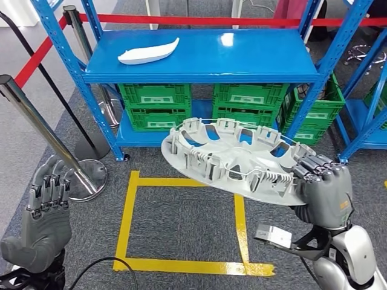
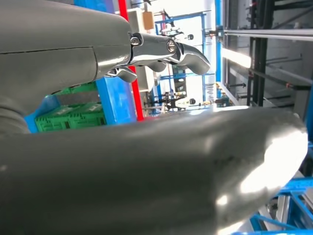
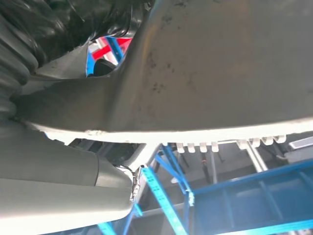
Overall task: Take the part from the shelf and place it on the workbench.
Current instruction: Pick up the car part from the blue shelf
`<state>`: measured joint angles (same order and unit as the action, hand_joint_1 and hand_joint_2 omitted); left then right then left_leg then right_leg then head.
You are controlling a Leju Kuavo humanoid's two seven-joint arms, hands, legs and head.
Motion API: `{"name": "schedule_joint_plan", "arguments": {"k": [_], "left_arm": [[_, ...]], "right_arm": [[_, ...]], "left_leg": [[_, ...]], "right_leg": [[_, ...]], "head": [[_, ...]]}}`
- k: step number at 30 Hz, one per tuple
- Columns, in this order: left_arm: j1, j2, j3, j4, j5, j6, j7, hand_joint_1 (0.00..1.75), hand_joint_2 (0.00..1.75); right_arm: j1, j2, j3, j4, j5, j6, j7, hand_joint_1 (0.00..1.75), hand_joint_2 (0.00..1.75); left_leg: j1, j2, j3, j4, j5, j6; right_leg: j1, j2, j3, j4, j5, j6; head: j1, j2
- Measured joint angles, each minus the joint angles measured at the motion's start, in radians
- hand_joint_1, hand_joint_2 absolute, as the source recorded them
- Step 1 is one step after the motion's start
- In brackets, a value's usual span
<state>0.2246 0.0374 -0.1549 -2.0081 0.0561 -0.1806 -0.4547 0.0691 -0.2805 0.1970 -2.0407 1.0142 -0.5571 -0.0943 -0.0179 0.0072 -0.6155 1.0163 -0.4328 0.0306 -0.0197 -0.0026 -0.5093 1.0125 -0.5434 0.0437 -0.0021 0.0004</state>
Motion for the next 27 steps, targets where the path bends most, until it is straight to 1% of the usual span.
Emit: {"name": "schedule_joint_plan", "arguments": {"k": [2,3,4,5,7,8,9,10,11,12,13,14,15,16,17,18,19,20,21,22,23,24,25,26,27], "left_arm": [[0.000,0.000,0.000,0.000,-0.012,0.004,-0.003,0.00,0.00],[0.000,0.000,-0.001,0.000,-0.016,0.006,-0.005,0.00,0.00],[0.000,0.000,-0.001,0.000,-0.019,0.008,-0.007,0.00,0.00],[0.000,0.000,-0.001,0.000,-0.021,0.010,-0.009,0.00,0.00],[0.000,0.000,-0.002,0.000,-0.023,0.012,-0.010,0.00,0.00],[0.000,0.000,-0.003,0.000,-0.024,0.012,-0.010,0.00,0.00],[0.000,0.000,-0.003,0.000,-0.024,0.012,-0.010,0.00,0.00],[0.000,0.000,-0.003,0.000,-0.024,0.013,-0.010,0.00,0.00],[0.000,0.000,-0.003,0.000,-0.024,0.013,-0.011,0.00,0.00],[0.000,0.000,-0.003,0.000,-0.023,0.013,-0.011,0.00,0.00],[0.001,0.000,-0.003,0.000,-0.023,0.013,-0.012,0.00,0.00],[0.001,0.000,-0.003,0.000,-0.023,0.013,-0.013,0.00,0.00],[0.002,0.000,-0.003,0.000,-0.022,0.013,-0.014,0.00,0.00],[0.002,0.001,-0.003,-0.001,-0.021,0.013,-0.015,0.00,0.00],[0.001,0.001,-0.003,-0.001,-0.021,0.013,-0.015,0.00,0.00],[0.000,0.001,-0.003,-0.001,-0.021,0.012,-0.016,0.00,0.00],[-0.002,0.001,-0.003,-0.001,-0.020,0.012,-0.016,0.00,0.00],[-0.003,0.001,-0.003,-0.001,-0.020,0.011,-0.016,0.00,0.00],[-0.003,0.001,-0.003,-0.001,-0.020,0.011,-0.016,0.00,0.00],[-0.003,0.001,-0.003,-0.001,-0.019,0.011,-0.015,0.00,0.00],[-0.003,0.000,-0.003,0.000,-0.018,0.010,-0.015,0.00,0.00],[-0.003,0.000,-0.003,0.000,-0.018,0.010,-0.014,0.00,0.00],[-0.003,0.000,-0.003,0.000,-0.018,0.010,-0.014,0.00,0.00],[-0.003,0.000,-0.003,0.000,-0.018,0.010,-0.014,0.00,0.00],[-0.003,0.000,-0.003,0.000,-0.018,0.010,-0.014,0.00,0.00]], "right_arm": [[0.002,0.000,0.000,0.000,-0.008,0.002,-0.002,1.75,1.75],[0.003,0.000,0.000,0.000,-0.014,0.003,-0.004,1.75,1.75],[0.003,0.000,0.000,0.000,-0.021,0.004,-0.007,1.75,1.75],[0.003,0.000,0.000,0.000,-0.028,0.004,-0.010,1.75,1.75],[0.005,0.000,0.000,0.000,-0.039,0.005,-0.015,1.75,1.75],[0.006,0.000,0.000,0.000,-0.043,0.005,-0.017,1.75,1.75],[0.008,0.000,0.000,0.000,-0.045,0.005,-0.019,1.75,1.75],[0.009,0.000,0.000,0.000,-0.048,0.005,-0.022,1.75,1.75],[0.009,0.000,0.000,0.000,-0.051,0.005,-0.025,1.75,1.75],[0.009,0.000,0.000,0.000,-0.054,0.006,-0.027,1.75,1.75],[0.008,0.000,0.000,0.000,-0.057,0.007,-0.028,1.75,1.75],[0.007,0.000,-0.001,0.000,-0.059,0.009,-0.029,1.75,1.75],[0.006,0.000,-0.002,-0.001,-0.060,0.011,-0.030,1.75,1.75],[0.006,0.000,-0.002,-0.001,-0.061,0.012,-0.030,1.75,1.75],[0.007,0.000,-0.003,0.000,-0.061,0.014,-0.031,1.75,1.75],[0.009,-0.001,-0.004,-0.001,-0.062,0.015,-0.031,1.75,1.75],[0.011,-0.001,-0.006,-0.001,-0.062,0.016,-0.031,1.75,1.75],[0.011,-0.002,-0.007,-0.001,-0.062,0.016,-0.032,1.75,1.75],[0.011,-0.003,-0.007,-0.001,-0.062,0.017,-0.032,1.75,1.75],[0.011,-0.003,-0.008,-0.001,-0.063,0.017,-0.032,1.75,1.75],[0.011,-0.003,-0.008,-0.001,-0.063,0.018,-0.033,1.75,1.75],[0.012,-0.003,-0.008,-0.001,-0.064,0.019,-0.033,1.75,1.75],[0.013,-0.003,-0.008,-0.001,-0.065,0.020,-0.033,1.75,1.75],[0.015,-0.003,-0.008,-0.001,-0.066,0.021,-0.033,1.75,1.75],[0.016,-0.003,-0.008,-0.001,-0.067,0.021,-0.033,1.75,1.75]], "left_leg": [[0.000,0.000,-0.004,0.006,0.004,-0.010],[0.001,-0.001,-0.008,0.012,-0.002,-0.016],[0.003,-0.002,-0.016,0.032,-0.021,-0.023],[0.005,-0.002,-0.031,0.074,-0.053,-0.030],[0.012,-0.003,-0.076,0.203,-0.130,-0.042],[0.015,-0.003,-0.094,0.260,-0.153,-0.046],[0.017,-0.003,-0.099,0.288,-0.156,-0.047],[0.018,-0.004,-0.087,0.277,-0.139,-0.045],[0.018,-0.008,-0.058,0.228,-0.107,-0.041],[0.017,-0.021,-0.022,0.158,-0.073,-0.034],[0.018,-0.039,0.013,0.092,-0.049,-0.025],[0.017,-0.057,0.037,0.042,-0.036,-0.018],[0.016,-0.069,0.049,0.016,-0.034,-0.013],[0.014,-0.071,0.053,0.008,-0.036,-0.010],[0.011,-0.063,0.055,-0.004,-0.034,-0.007],[0.012,-0.051,0.060,-0.017,-0.031,-0.004],[0.014,-0.039,0.066,-0.032,-0.028,0.000],[0.017,-0.026,0.071,-0.046,-0.025,0.004],[0.020,-0.014,0.073,-0.053,-0.023,0.005],[0.020,-0.004,0.072,-0.054,-0.023,0.007],[0.020,0.007,0.071,-0.053,-0.023,0.008],[0.019,0.018,0.071,-0.051,-0.024,0.008],[0.019,0.028,0.070,-0.049,-0.026,0.008],[0.020,0.037,0.070,-0.044,-0.028,0.006],[0.020,0.046,0.070,-0.038,-0.033,0.003]], "right_leg": [[-0.001,0.000,-0.009,-0.001,0.003,-0.013],[-0.002,0.000,-0.011,-0.001,0.007,-0.021],[-0.004,-0.001,-0.012,-0.002,0.012,-0.029],[-0.006,-0.001,-0.014,-0.002,0.017,-0.036],[-0.004,0.001,-0.021,-0.001,0.025,-0.042],[-0.004,0.003,-0.025,0.000,0.027,-0.042],[-0.003,0.007,-0.028,0.000,0.029,-0.042],[-0.002,0.012,-0.029,0.001,0.030,-0.041],[-0.001,0.018,-0.029,0.001,0.031,-0.039],[-0.001,0.024,-0.029,0.001,0.032,-0.039],[0.000,0.031,-0.031,0.002,0.033,-0.036],[-0.003,0.039,-0.034,0.002,0.035,-0.031],[-0.007,0.047,-0.039,0.000,0.039,-0.024],[-0.011,0.056,-0.044,-0.002,0.044,-0.016],[-0.015,0.066,-0.047,-0.007,0.050,-0.008],[-0.015,0.068,-0.052,-0.007,0.048,-0.003],[-0.013,0.061,-0.063,0.005,0.038,0.000],[-0.011,0.048,-0.082,0.038,0.018,0.003],[-0.010,0.031,-0.112,0.092,-0.010,0.004],[-0.010,0.019,-0.146,0.158,-0.038,0.007],[-0.010,0.014,-0.176,0.217,-0.056,0.011],[-0.010,0.010,-0.195,0.251,-0.058,0.015],[-0.010,0.007,-0.195,0.248,-0.042,0.017],[-0.010,0.001,-0.176,0.207,-0.010,0.019],[-0.010,-0.014,-0.144,0.140,0.026,0.020]], "head": [[0.001,0.000],[0.001,0.000],[0.000,0.000],[-0.001,0.000],[-0.004,0.000],[-0.004,0.000],[-0.004,0.000],[-0.004,0.000],[-0.004,0.000],[-0.004,0.000],[-0.002,0.000],[0.000,0.000],[0.000,0.000],[-0.001,0.000],[-0.004,0.000],[-0.006,0.000],[-0.003,0.000],[0.000,0.000],[0.003,0.000],[0.006,0.000],[0.008,0.000],[0.008,0.000],[0.008,0.000],[0.008,0.000],[0.008,0.000]]}}
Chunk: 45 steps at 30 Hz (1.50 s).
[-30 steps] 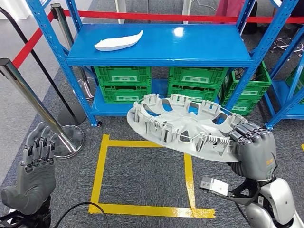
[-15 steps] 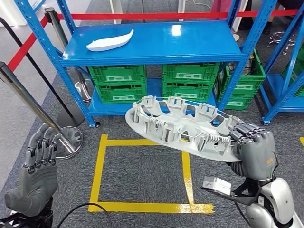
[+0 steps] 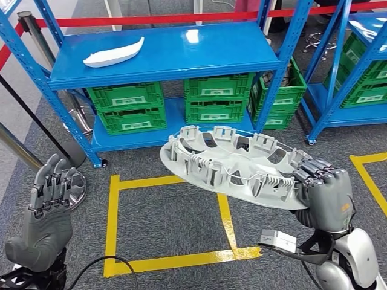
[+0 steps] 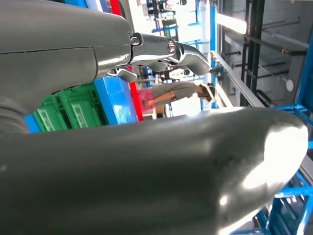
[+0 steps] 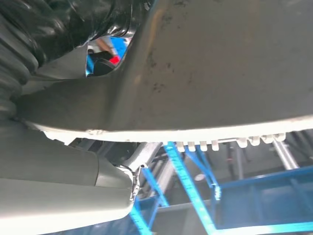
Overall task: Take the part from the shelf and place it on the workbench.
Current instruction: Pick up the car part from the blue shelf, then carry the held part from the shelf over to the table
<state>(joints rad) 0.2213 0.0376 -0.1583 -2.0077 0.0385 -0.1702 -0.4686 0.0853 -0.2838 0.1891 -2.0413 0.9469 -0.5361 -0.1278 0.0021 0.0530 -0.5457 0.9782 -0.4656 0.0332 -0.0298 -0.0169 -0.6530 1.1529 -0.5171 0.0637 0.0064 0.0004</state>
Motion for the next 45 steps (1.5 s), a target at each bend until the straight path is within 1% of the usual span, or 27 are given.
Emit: {"name": "schedule_joint_plan", "arguments": {"k": [2,4,6,8,10,11,13,15,17,19,21,22,23,25,27,28,29,31,33,34,36,37,39,41,42,44,45], "left_arm": [[0.000,0.000,0.000,0.000,0.001,0.000,0.001,0.00,0.00],[-0.001,0.000,0.000,0.000,0.002,0.000,0.003,0.00,0.00],[-0.003,0.000,0.000,0.000,0.003,0.000,0.004,0.00,0.00],[-0.004,0.001,-0.001,0.000,0.003,0.000,0.005,0.00,0.00],[-0.004,0.001,-0.001,0.000,0.004,0.001,0.006,0.00,0.00],[-0.004,0.002,-0.002,0.000,0.005,0.001,0.006,0.00,0.00],[-0.004,0.002,-0.002,0.000,0.007,0.002,0.007,0.00,0.00],[-0.005,0.002,-0.002,0.001,0.009,0.002,0.008,0.00,0.00],[-0.006,0.002,-0.002,0.001,0.011,0.003,0.010,0.00,0.00],[-0.007,0.003,-0.002,0.000,0.012,0.003,0.011,0.00,0.00],[-0.008,0.003,-0.003,0.000,0.013,0.004,0.012,0.00,0.00],[-0.008,0.003,-0.003,0.000,0.014,0.004,0.013,0.00,0.00],[-0.008,0.003,-0.004,0.000,0.014,0.005,0.013,0.00,0.00],[-0.007,0.002,-0.005,0.000,0.015,0.007,0.014,0.00,0.00],[-0.005,0.002,-0.006,0.000,0.015,0.009,0.015,0.00,0.00],[-0.005,0.002,-0.006,0.000,0.015,0.009,0.015,0.00,0.00],[-0.005,0.002,-0.006,0.000,0.015,0.010,0.015,0.00,0.00],[-0.006,0.002,-0.007,0.000,0.015,0.010,0.016,0.00,0.00],[-0.006,0.002,-0.007,0.000,0.015,0.011,0.016,0.00,0.00],[-0.007,0.002,-0.007,0.000,0.015,0.011,0.016,0.00,0.00],[-0.008,0.002,-0.008,0.000,0.015,0.011,0.016,0.00,0.00],[-0.009,0.003,-0.008,0.000,0.015,0.011,0.016,0.00,0.00],[-0.011,0.004,-0.009,0.000,0.016,0.012,0.016,0.00,0.00],[-0.011,0.005,-0.010,0.000,0.017,0.015,0.016,0.00,0.00],[-0.010,0.006,-0.010,0.000,0.018,0.018,0.017,0.00,0.00],[-0.011,0.008,-0.011,0.000,0.022,0.022,0.019,0.00,0.00],[-0.013,0.009,-0.012,0.000,0.024,0.023,0.021,0.00,0.00]], "right_arm": [[0.000,0.000,0.000,0.000,-0.003,0.000,0.000,1.75,1.75],[0.000,0.000,-0.001,0.000,-0.006,0.001,-0.001,1.75,1.75],[0.003,0.000,-0.002,0.000,-0.007,0.002,-0.001,1.75,1.75],[0.003,0.000,-0.002,0.000,-0.008,0.004,-0.001,1.75,1.75],[0.002,0.000,-0.002,0.000,-0.009,0.006,-0.002,1.75,1.75],[0.002,0.000,-0.002,0.000,-0.010,0.007,-0.002,1.75,1.75],[0.003,0.000,-0.001,0.000,-0.012,0.010,-0.002,1.75,1.75],[0.003,0.000,-0.001,0.000,-0.014,0.011,-0.003,1.75,1.75],[0.002,-0.001,-0.002,0.000,-0.015,0.011,-0.004,1.75,1.75],[0.007,-0.001,-0.005,-0.002,-0.017,0.008,-0.004,1.75,1.75],[0.020,-0.003,-0.012,-0.007,-0.020,0.006,-0.005,1.75,1.75],[0.028,-0.005,-0.016,-0.010,-0.021,0.005,-0.006,1.75,1.75],[0.033,-0.007,-0.020,-0.013,-0.024,0.003,-0.008,1.75,1.75],[0.040,-0.011,-0.027,-0.016,-0.031,0.000,-0.011,1.75,1.75],[0.046,-0.012,-0.030,-0.017,-0.037,-0.002,-0.014,1.75,1.75],[0.050,-0.013,-0.032,-0.017,-0.038,-0.002,-0.015,1.75,1.75],[0.054,-0.013,-0.035,-0.017,-0.039,-0.002,-0.016,1.75,1.75],[0.059,-0.014,-0.040,-0.017,-0.040,-0.002,-0.016,1.75,1.75],[0.059,-0.015,-0.044,-0.018,-0.041,-0.002,-0.016,1.75,1.75],[0.060,-0.015,-0.046,-0.019,-0.041,-0.002,-0.016,1.75,1.75],[0.062,-0.016,-0.048,-0.021,-0.041,-0.003,-0.016,1.75,1.75],[0.064,-0.016,-0.049,-0.022,-0.041,-0.003,-0.016,1.75,1.75],[0.064,-0.016,-0.050,-0.024,-0.042,-0.003,-0.017,1.75,1.75],[0.063,-0.016,-0.051,-0.025,-0.046,-0.003,-0.020,1.75,1.75],[0.062,-0.016,-0.051,-0.025,-0.049,-0.002,-0.021,1.75,1.75],[0.062,-0.016,-0.052,-0.025,-0.056,-0.001,-0.025,1.75,1.75],[0.062,-0.016,-0.054,-0.025,-0.060,0.000,-0.027,1.75,1.75]], "left_leg": [[-0.005,0.014,-0.004,0.017,-0.011,-0.011],[-0.012,0.028,-0.009,0.029,-0.016,-0.020],[-0.011,0.038,-0.010,0.035,-0.022,-0.026],[-0.006,0.009,-0.024,0.077,-0.058,-0.035],[-0.001,-0.032,-0.071,0.196,-0.127,-0.042],[-0.001,-0.040,-0.100,0.263,-0.156,-0.043],[-0.001,-0.044,-0.124,0.320,-0.163,-0.038],[-0.003,-0.060,-0.081,0.228,-0.098,-0.023],[-0.004,-0.108,-0.022,0.100,-0.041,-0.002],[-0.007,-0.140,-0.001,0.047,-0.030,0.012],[-0.009,-0.127,0.001,0.032,-0.028,0.014],[-0.006,-0.114,0.003,0.023,-0.023,0.013],[-0.003,-0.100,0.005,0.014,-0.017,0.014],[0.000,-0.068,0.005,0.004,-0.010,0.015],[-0.001,-0.038,0.001,0.006,-0.009,0.016],[-0.001,-0.023,0.000,0.006,-0.009,0.016],[-0.001,-0.009,-0.001,0.007,-0.010,0.015],[-0.001,0.015,-0.001,0.014,-0.014,0.008],[-0.007,0.033,-0.003,0.025,-0.021,-0.004],[-0.010,0.041,-0.004,0.029,-0.023,-0.009],[-0.011,0.055,-0.004,0.031,-0.022,-0.016],[-0.009,0.055,-0.004,0.034,-0.026,-0.021],[-0.004,0.020,-0.021,0.076,-0.062,-0.030],[0.000,-0.027,-0.071,0.193,-0.128,-0.036],[0.001,-0.037,-0.100,0.257,-0.153,-0.036],[0.000,-0.044,-0.123,0.306,-0.150,-0.032],[-0.001,-0.050,-0.108,0.274,-0.122,-0.026]], "right_leg": [[0.007,-0.038,0.056,-0.108,0.036,-0.007],[0.013,-0.046,0.067,-0.131,0.033,-0.023],[0.010,-0.025,0.061,-0.128,0.038,-0.037],[0.007,-0.006,0.057,-0.128,0.044,-0.048],[0.006,0.014,0.052,-0.128,0.049,-0.057],[0.007,0.025,0.049,-0.128,0.051,-0.060],[0.011,0.050,0.044,-0.128,0.055,-0.062],[0.014,0.076,0.043,-0.128,0.060,-0.060],[0.015,0.099,0.040,-0.128,0.065,-0.056],[0.008,0.119,0.029,-0.129,0.074,-0.044],[0.003,0.139,0.018,-0.134,0.083,-0.029],[0.004,0.130,0.011,-0.129,0.079,-0.024],[0.006,0.109,-0.002,-0.109,0.063,-0.021],[0.008,0.050,-0.053,-0.006,0.001,-0.014],[0.006,0.025,-0.104,0.117,-0.051,-0.005],[0.005,0.021,-0.110,0.140,-0.054,-0.001],[0.004,0.017,-0.094,0.123,-0.040,0.002],[0.003,-0.009,-0.014,-0.007,0.013,0.005],[0.005,-0.041,0.052,-0.114,0.039,-0.005],[0.007,-0.048,0.063,-0.131,0.040,-0.014],[0.010,-0.031,0.058,-0.128,0.043,-0.030],[0.010,-0.022,0.056,-0.129,0.045,-0.037],[0.006,-0.004,0.052,-0.130,0.051,-0.048],[0.006,0.016,0.048,-0.131,0.056,-0.056],[0.007,0.027,0.046,-0.131,0.057,-0.058],[0.010,0.052,0.042,-0.131,0.061,-0.061],[0.012,0.066,0.042,-0.131,0.063,-0.061]], "head": [[0.001,0.000],[0.001,0.000],[-0.001,0.000],[-0.002,0.000],[-0.004,0.000],[-0.004,0.000],[-0.004,0.000],[-0.004,0.000],[-0.002,0.000],[-0.004,0.000],[-0.008,0.000],[-0.007,0.000],[-0.004,0.000],[0.002,0.000],[0.005,0.000],[0.005,0.000],[0.005,0.000],[0.005,0.000],[0.005,0.000],[0.004,0.000],[0.003,0.000],[0.003,0.000],[0.001,0.000],[-0.002,0.000],[-0.002,0.000],[-0.002,0.000],[-0.002,0.000]]}}
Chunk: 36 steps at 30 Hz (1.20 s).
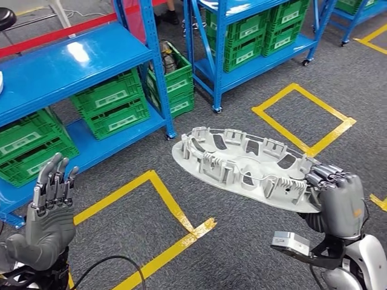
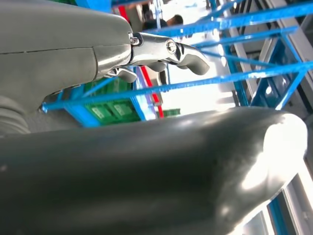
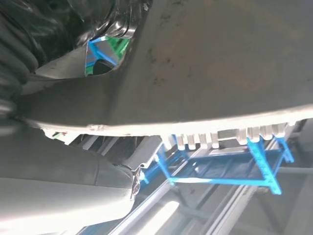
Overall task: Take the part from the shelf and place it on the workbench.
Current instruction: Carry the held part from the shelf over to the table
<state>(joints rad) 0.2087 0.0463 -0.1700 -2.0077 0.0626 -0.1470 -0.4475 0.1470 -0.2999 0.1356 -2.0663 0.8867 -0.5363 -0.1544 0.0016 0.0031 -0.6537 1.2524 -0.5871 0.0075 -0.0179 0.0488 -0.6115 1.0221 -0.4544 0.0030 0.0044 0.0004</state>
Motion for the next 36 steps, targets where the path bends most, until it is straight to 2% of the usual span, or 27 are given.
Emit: {"name": "schedule_joint_plan", "arguments": {"k": [2,3,4,5,6,7,9,11,12,13,14,15,17,19,20,22,23,24,26,27,28,29,30,31,33,35,36], "left_arm": [[-0.005,0.002,-0.001,0.000,0.006,0.002,0.004,0.00,0.00],[-0.007,0.003,-0.002,0.000,0.008,0.003,0.006,0.00,0.00],[-0.009,0.005,-0.002,0.000,0.011,0.004,0.008,0.00,0.00],[-0.010,0.006,-0.003,0.000,0.013,0.005,0.011,0.00,0.00],[-0.011,0.008,-0.004,0.000,0.015,0.006,0.012,0.00,0.00],[-0.012,0.009,-0.004,0.000,0.017,0.006,0.013,0.00,0.00],[-0.012,0.010,-0.005,0.000,0.020,0.006,0.015,0.00,0.00],[-0.010,0.011,-0.005,0.001,0.021,0.006,0.016,0.00,0.00],[-0.009,0.012,-0.005,0.001,0.021,0.006,0.016,0.00,0.00],[-0.008,0.012,-0.005,0.002,0.021,0.007,0.017,0.00,0.00],[-0.007,0.012,-0.005,0.002,0.021,0.007,0.017,0.00,0.00],[-0.007,0.012,-0.005,0.002,0.021,0.007,0.017,0.00,0.00],[-0.008,0.012,-0.005,0.002,0.021,0.007,0.017,0.00,0.00],[-0.008,0.013,-0.005,0.002,0.021,0.007,0.017,0.00,0.00],[-0.008,0.014,-0.006,0.002,0.021,0.007,0.017,0.00,0.00],[-0.009,0.016,-0.006,0.002,0.021,0.007,0.017,0.00,0.00],[-0.010,0.017,-0.006,0.002,0.021,0.007,0.017,0.00,0.00],[-0.011,0.017,-0.007,0.002,0.021,0.007,0.017,0.00,0.00],[-0.009,0.019,-0.007,0.002,0.021,0.007,0.017,0.00,0.00],[-0.008,0.020,-0.007,0.003,0.021,0.007,0.016,0.00,0.00],[-0.007,0.021,-0.007,0.003,0.021,0.007,0.016,0.00,0.00],[-0.007,0.022,-0.007,0.003,0.021,0.007,0.016,0.00,0.00],[-0.006,0.022,-0.007,0.003,0.021,0.007,0.016,0.00,0.00],[-0.006,0.022,-0.007,0.003,0.021,0.007,0.016,0.00,0.00],[-0.006,0.023,-0.007,0.003,0.021,0.007,0.017,0.00,0.00],[-0.007,0.024,-0.007,0.003,0.021,0.007,0.017,0.00,0.00],[-0.007,0.024,-0.007,0.003,0.021,0.007,0.017,0.00,0.00]], "right_arm": [[-0.004,0.000,-0.003,0.000,-0.009,0.002,-0.004,1.75,1.75],[-0.008,0.000,-0.004,0.000,-0.013,0.004,-0.006,1.75,1.75],[-0.013,0.000,-0.005,0.000,-0.017,0.006,-0.007,1.75,1.75],[-0.018,-0.001,-0.005,0.000,-0.020,0.008,-0.009,1.75,1.75],[-0.020,-0.001,-0.005,0.001,-0.022,0.009,-0.010,1.75,1.75],[-0.021,-0.001,-0.005,0.001,-0.023,0.010,-0.011,1.75,1.75],[-0.024,-0.002,-0.005,0.001,-0.025,0.011,-0.013,1.75,1.75],[-0.028,-0.003,-0.004,0.002,-0.026,0.012,-0.014,1.75,1.75],[-0.029,-0.003,-0.003,0.003,-0.026,0.013,-0.015,1.75,1.75],[-0.030,-0.003,-0.002,0.004,-0.026,0.013,-0.015,1.75,1.75],[-0.029,-0.003,-0.002,0.004,-0.026,0.013,-0.015,1.75,1.75],[-0.029,-0.003,-0.002,0.005,-0.026,0.013,-0.015,1.75,1.75],[-0.030,-0.003,-0.003,0.006,-0.026,0.014,-0.015,1.75,1.75],[-0.032,-0.003,-0.003,0.006,-0.026,0.014,-0.014,1.75,1.75],[-0.033,-0.003,-0.004,0.006,-0.026,0.014,-0.014,1.75,1.75],[-0.032,-0.003,-0.004,0.007,-0.026,0.014,-0.014,1.75,1.75],[-0.032,-0.003,-0.004,0.006,-0.025,0.014,-0.014,1.75,1.75],[-0.032,-0.003,-0.004,0.006,-0.025,0.014,-0.014,1.75,1.75],[-0.034,-0.003,-0.002,0.006,-0.025,0.014,-0.014,1.75,1.75],[-0.035,-0.003,-0.001,0.006,-0.025,0.014,-0.014,1.75,1.75],[-0.035,-0.003,-0.001,0.006,-0.025,0.014,-0.014,1.75,1.75],[-0.035,-0.003,0.000,0.006,-0.025,0.014,-0.014,1.75,1.75],[-0.034,-0.003,0.000,0.006,-0.025,0.014,-0.014,1.75,1.75],[-0.034,-0.003,0.001,0.006,-0.025,0.014,-0.014,1.75,1.75],[-0.036,-0.003,0.002,0.006,-0.025,0.014,-0.014,1.75,1.75],[-0.038,-0.003,0.003,0.006,-0.026,0.014,-0.014,1.75,1.75],[-0.038,-0.003,0.002,0.006,-0.025,0.014,-0.014,1.75,1.75]], "left_leg": [[-0.001,-0.039,0.059,-0.125,0.068,0.019],[-0.002,-0.062,0.084,-0.181,0.088,0.027],[-0.002,-0.078,0.098,-0.215,0.094,0.033],[-0.004,-0.081,0.103,-0.229,0.092,0.035],[-0.005,-0.072,0.104,-0.238,0.093,0.035],[-0.004,-0.059,0.105,-0.245,0.097,0.035],[0.000,-0.032,0.109,-0.261,0.108,0.038],[0.001,-0.006,0.107,-0.267,0.113,0.042],[0.000,0.008,0.105,-0.267,0.114,0.043],[0.000,0.022,0.103,-0.266,0.114,0.043],[0.000,0.036,0.102,-0.265,0.113,0.042],[0.000,0.049,0.102,-0.264,0.113,0.041],[-0.001,0.071,0.102,-0.258,0.108,0.033],[-0.006,0.088,0.100,-0.247,0.101,0.022],[-0.009,0.096,0.099,-0.244,0.100,0.018],[-0.009,0.111,0.101,-0.242,0.097,0.011],[-0.006,0.104,0.100,-0.235,0.087,0.006],[-0.003,0.085,0.092,-0.211,0.067,0.001],[0.002,0.031,0.049,-0.101,0.001,-0.005],[0.002,0.015,0.017,-0.030,-0.032,-0.006],[0.002,0.008,-0.009,0.027,-0.051,-0.005],[0.002,0.005,-0.021,0.052,-0.050,-0.003],[0.001,0.001,-0.015,0.036,-0.028,0.001],[0.001,-0.007,0.008,-0.017,0.009,0.008],[0.000,-0.056,0.065,-0.150,0.079,0.025],[-0.002,-0.090,0.093,-0.219,0.100,0.038],[-0.003,-0.086,0.095,-0.226,0.097,0.040]], "right_leg": [[0.002,0.025,-0.002,0.000,0.004,0.003],[0.002,0.038,-0.005,0.001,0.007,0.006],[0.000,0.049,-0.010,0.001,0.011,0.012],[-0.004,0.060,-0.017,0.001,0.016,0.019],[-0.006,0.073,-0.022,-0.002,0.022,0.027],[-0.008,0.073,-0.029,-0.001,0.024,0.033],[-0.005,0.031,-0.053,0.032,-0.001,0.040],[-0.003,-0.026,-0.103,0.140,-0.063,0.046],[-0.004,-0.037,-0.130,0.204,-0.093,0.050],[-0.005,-0.042,-0.147,0.249,-0.108,0.054],[-0.006,-0.046,-0.146,0.262,-0.108,0.058],[-0.007,-0.051,-0.125,0.234,-0.089,0.060],[-0.006,-0.086,-0.045,0.103,-0.040,0.061],[-0.001,-0.111,0.010,0.011,-0.019,0.050],[0.002,-0.112,0.015,0.000,-0.022,0.042],[0.002,-0.089,0.012,0.001,-0.018,0.027],[0.001,-0.080,0.011,0.001,-0.016,0.021],[0.000,-0.070,0.010,0.000,-0.014,0.014],[-0.002,-0.050,0.008,-0.001,-0.011,0.006],[-0.001,-0.039,0.007,-0.001,-0.010,0.003],[0.000,-0.027,0.006,-0.001,-0.009,0.001],[0.002,-0.014,0.005,-0.001,-0.008,0.000],[0.003,0.000,0.005,0.000,-0.008,0.000],[0.005,0.014,0.006,0.000,-0.007,0.000],[0.004,0.039,0.004,0.000,-0.004,0.003],[-0.002,0.062,-0.005,0.001,0.002,0.013],[-0.004,0.074,-0.012,0.000,0.006,0.021]], "head": [[0.001,0.000],[0.001,0.000],[0.000,0.000],[-0.001,0.000],[-0.002,0.000],[-0.003,0.000],[0.002,0.000],[0.008,0.000],[0.010,0.000],[0.011,0.000],[0.011,0.000],[0.011,0.000],[0.012,0.000],[0.013,0.000],[0.014,0.000],[0.014,0.000],[0.014,0.000],[0.013,0.000],[0.012,0.000],[0.011,0.000],[0.011,0.000],[0.011,0.000],[0.011,0.000],[0.011,0.000],[0.013,0.000],[0.012,0.000],[0.010,0.000]]}}
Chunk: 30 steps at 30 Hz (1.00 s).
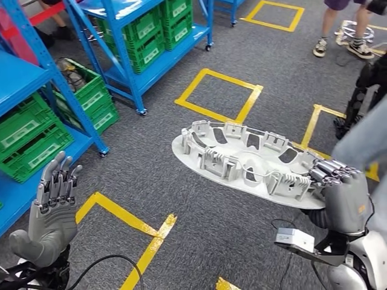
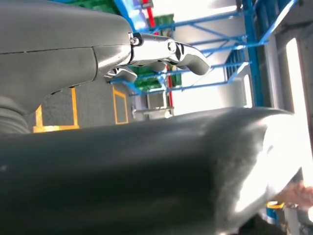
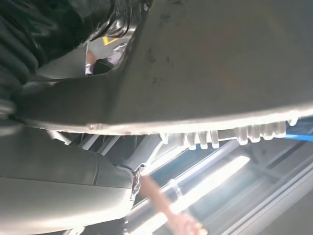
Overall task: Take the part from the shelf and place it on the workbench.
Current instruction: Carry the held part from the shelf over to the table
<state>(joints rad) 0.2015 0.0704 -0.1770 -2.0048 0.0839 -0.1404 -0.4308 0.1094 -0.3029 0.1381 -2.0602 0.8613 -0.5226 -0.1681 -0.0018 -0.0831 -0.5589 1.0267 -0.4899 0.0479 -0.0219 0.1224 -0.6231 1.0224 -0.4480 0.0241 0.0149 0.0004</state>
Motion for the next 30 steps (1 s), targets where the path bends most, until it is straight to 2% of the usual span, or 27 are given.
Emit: {"name": "schedule_joint_plan", "arguments": {"k": [1,2,3,5,6,7,8,9,10,12,13,14,16,17,19,21,22,23,24,25,27,28,30], "left_arm": [[-0.001,0.000,0.000,0.000,0.000,0.000,0.000,0.00,0.00],[-0.002,0.000,0.000,0.000,0.000,0.000,0.000,0.00,0.00],[-0.003,0.000,0.000,0.000,0.000,0.000,0.000,0.00,0.00],[-0.002,0.000,0.001,0.000,0.000,0.000,0.000,0.00,0.00],[-0.001,0.000,0.001,0.000,0.000,0.000,0.000,0.00,0.00],[0.000,0.000,0.001,0.001,0.000,0.000,0.001,0.00,0.00],[0.000,0.000,0.001,0.001,0.000,0.000,0.001,0.00,0.00],[0.001,0.000,0.001,0.001,0.000,0.000,0.001,0.00,0.00],[0.001,0.000,0.001,0.001,0.000,0.000,0.001,0.00,0.00],[0.000,0.000,0.001,0.001,0.000,0.000,0.001,0.00,0.00],[0.000,0.000,0.001,0.001,0.000,0.000,0.001,0.00,0.00],[0.000,0.000,0.001,0.001,0.000,0.000,0.001,0.00,0.00],[-0.002,0.001,0.000,0.001,0.000,0.000,0.001,0.00,0.00],[-0.003,0.001,0.000,0.001,0.000,0.000,0.001,0.00,0.00],[-0.003,0.000,0.000,0.001,0.000,0.000,0.001,0.00,0.00],[-0.002,0.001,0.000,0.001,0.000,0.000,0.000,0.00,0.00],[0.000,0.001,0.000,0.002,0.000,0.000,0.000,0.00,0.00],[0.001,0.002,0.000,0.002,0.000,0.000,0.000,0.00,0.00],[0.001,0.002,0.000,0.002,0.000,0.000,0.000,0.00,0.00],[0.002,0.002,0.000,0.002,0.000,0.000,0.000,0.00,0.00],[0.001,0.002,0.000,0.002,0.000,0.000,0.000,0.00,0.00],[0.001,0.002,0.000,0.002,0.000,0.000,0.000,0.00,0.00],[0.000,0.002,0.000,0.001,0.000,0.003,0.002,0.00,0.00]], "right_arm": [[0.001,0.000,0.000,0.000,0.000,0.000,0.000,1.75,1.75],[0.003,0.000,-0.001,0.000,0.000,0.000,0.000,1.75,1.75],[0.003,0.000,-0.001,0.000,0.000,0.000,0.000,1.75,1.75],[0.002,0.000,0.000,0.000,-0.001,0.000,0.000,1.75,1.75],[0.000,0.000,0.000,0.000,-0.001,0.000,0.000,1.75,1.75],[0.000,0.000,0.001,0.001,-0.001,0.000,0.000,1.75,1.75],[0.000,0.000,0.001,0.001,-0.001,0.000,0.000,1.75,1.75],[0.001,0.000,0.001,0.001,-0.001,0.000,0.000,1.75,1.75],[0.002,0.000,0.001,0.001,-0.001,0.000,0.000,1.75,1.75],[0.001,0.000,0.001,0.002,-0.001,0.000,0.000,1.75,1.75],[0.000,0.000,0.000,0.002,-0.002,0.000,0.000,1.75,1.75],[0.000,0.000,0.000,0.002,-0.002,0.000,0.000,1.75,1.75],[0.001,0.000,-0.001,0.003,-0.001,0.000,0.000,1.75,1.75],[0.002,0.000,-0.001,0.003,-0.001,0.000,0.000,1.75,1.75],[0.002,0.000,-0.001,0.003,0.000,0.000,0.000,1.75,1.75],[0.000,0.000,0.000,0.003,0.000,0.000,0.000,1.75,1.75],[0.000,0.000,0.001,0.003,0.000,0.000,0.000,1.75,1.75],[0.000,0.000,0.001,0.003,0.000,0.000,0.000,1.75,1.75],[0.001,0.000,0.001,0.003,0.000,0.000,0.000,1.75,1.75],[0.001,0.000,0.001,0.003,0.000,0.000,0.000,1.75,1.75],[0.001,0.000,0.001,0.003,0.000,0.000,0.000,1.75,1.75],[0.000,0.000,0.001,0.003,0.000,0.000,0.000,1.75,1.75],[-0.002,0.000,0.001,0.003,-0.005,0.004,-0.003,1.75,1.75]], "left_leg": [[0.000,0.012,0.002,-0.010,0.001,0.001],[0.002,0.026,0.005,-0.020,0.003,0.000],[0.004,0.040,0.009,-0.030,0.007,0.000],[0.005,0.069,0.013,-0.041,0.013,0.000],[0.004,0.083,0.012,-0.041,0.013,0.001],[0.004,0.097,0.012,-0.041,0.013,0.001],[0.003,0.111,0.011,-0.040,0.013,0.000],[0.003,0.124,0.011,-0.040,0.012,-0.001],[0.004,0.137,0.012,-0.039,0.010,-0.004],[0.002,0.158,0.012,-0.032,0.003,-0.014],[0.000,0.166,0.012,-0.028,0.000,-0.019],[-0.003,0.173,0.012,-0.024,-0.002,-0.024],[-0.004,0.188,0.013,-0.020,-0.004,-0.029],[-0.002,0.188,0.013,-0.017,-0.009,-0.033],[0.004,0.155,-0.002,0.029,-0.046,-0.040],[0.007,0.108,-0.054,0.150,-0.114,-0.044],[0.006,0.097,-0.084,0.218,-0.142,-0.043],[0.005,0.093,-0.105,0.263,-0.153,-0.040],[0.004,0.091,-0.110,0.271,-0.144,-0.036],[0.002,0.089,-0.096,0.238,-0.116,-0.029],[-0.005,0.069,-0.034,0.105,-0.042,-0.011],[-0.009,0.055,-0.008,0.047,-0.018,-0.003],[-0.015,0.039,0.012,-0.007,-0.007,0.007]], "right_leg": [[-0.002,0.010,-0.005,-0.001,0.004,0.008],[-0.002,0.004,-0.012,0.001,0.003,0.013],[0.001,-0.018,-0.022,0.014,-0.007,0.017],[0.004,-0.083,-0.068,0.103,-0.059,0.024],[0.003,-0.104,-0.099,0.169,-0.091,0.029],[0.002,-0.114,-0.126,0.229,-0.114,0.033],[0.001,-0.118,-0.140,0.262,-0.120,0.036],[0.000,-0.121,-0.135,0.257,-0.109,0.038],[-0.001,-0.128,-0.107,0.211,-0.083,0.040],[0.001,-0.159,-0.026,0.072,-0.034,0.038],[0.004,-0.169,0.004,0.022,-0.021,0.032],[0.006,-0.174,0.018,-0.001,-0.019,0.024],[0.009,-0.156,0.016,-0.002,-0.018,0.007],[0.009,-0.147,0.014,-0.001,-0.016,0.001],[0.007,-0.130,0.014,-0.002,-0.013,-0.012],[0.008,-0.112,0.012,-0.002,-0.012,-0.020],[0.010,-0.103,0.011,-0.002,-0.011,-0.022],[0.013,-0.092,0.011,-0.002,-0.010,-0.024],[0.015,-0.082,0.011,-0.002,-0.009,-0.025],[0.018,-0.072,0.012,-0.001,-0.009,-0.026],[0.019,-0.054,0.014,-0.001,-0.008,-0.025],[0.018,-0.046,0.013,-0.001,-0.006,-0.023],[0.012,-0.032,0.004,0.000,0.000,-0.013]], "head": [[-0.001,0.000],[-0.001,0.000],[0.002,0.000],[0.008,0.000],[0.012,0.000],[0.012,0.000],[0.012,0.000],[0.013,0.000],[0.013,0.000],[0.013,0.000],[0.013,0.000],[0.012,0.000],[0.011,0.000],[0.011,0.000],[0.010,0.000],[0.008,0.000],[0.008,0.000],[0.008,0.000],[0.008,0.000],[0.009,0.000],[0.009,0.000],[0.009,0.000],[0.007,0.000]]}}
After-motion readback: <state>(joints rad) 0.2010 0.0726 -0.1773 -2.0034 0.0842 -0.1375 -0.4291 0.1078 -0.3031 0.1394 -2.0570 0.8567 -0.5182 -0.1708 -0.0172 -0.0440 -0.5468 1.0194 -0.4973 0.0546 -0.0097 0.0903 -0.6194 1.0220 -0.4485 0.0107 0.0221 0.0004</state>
